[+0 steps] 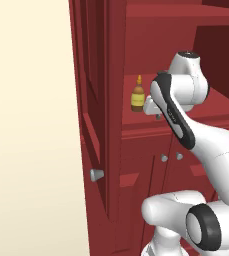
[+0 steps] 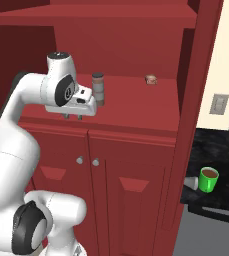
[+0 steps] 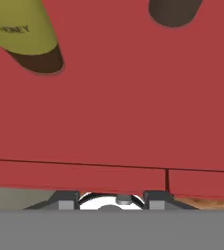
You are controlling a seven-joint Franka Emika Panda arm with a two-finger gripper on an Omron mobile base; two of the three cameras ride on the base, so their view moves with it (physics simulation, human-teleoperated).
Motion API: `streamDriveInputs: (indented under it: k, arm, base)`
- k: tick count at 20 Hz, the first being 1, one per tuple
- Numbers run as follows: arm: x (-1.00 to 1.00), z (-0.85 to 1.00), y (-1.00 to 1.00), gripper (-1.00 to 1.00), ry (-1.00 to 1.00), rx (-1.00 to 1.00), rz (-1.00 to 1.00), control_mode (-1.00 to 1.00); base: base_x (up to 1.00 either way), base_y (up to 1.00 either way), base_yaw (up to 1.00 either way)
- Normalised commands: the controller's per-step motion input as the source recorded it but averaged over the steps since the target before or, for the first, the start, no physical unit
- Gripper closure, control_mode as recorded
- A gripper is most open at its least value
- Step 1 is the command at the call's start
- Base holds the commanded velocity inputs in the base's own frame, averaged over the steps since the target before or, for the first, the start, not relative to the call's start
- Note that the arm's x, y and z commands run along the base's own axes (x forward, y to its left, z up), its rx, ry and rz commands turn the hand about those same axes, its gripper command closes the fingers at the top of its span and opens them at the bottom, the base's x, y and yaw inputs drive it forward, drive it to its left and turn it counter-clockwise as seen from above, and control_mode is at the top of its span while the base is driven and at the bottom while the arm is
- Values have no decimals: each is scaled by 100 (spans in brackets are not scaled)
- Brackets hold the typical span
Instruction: Pick the cinnamon and honey bottle from the cabinet and place them next to the mug.
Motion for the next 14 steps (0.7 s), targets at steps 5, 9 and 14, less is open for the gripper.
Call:
streamDriveInputs:
  k: [5, 9, 14]
  arm:
    - [-5, 0, 1, -100, -6, 0, 0, -100]
    - [-36, 4, 4, -100, -22, 0, 0, -100]
    - [2, 58, -19, -100, -25, 5, 0, -100]
  base:
    - [0, 0, 0]
    - [0, 0, 0]
    - [0, 0, 0]
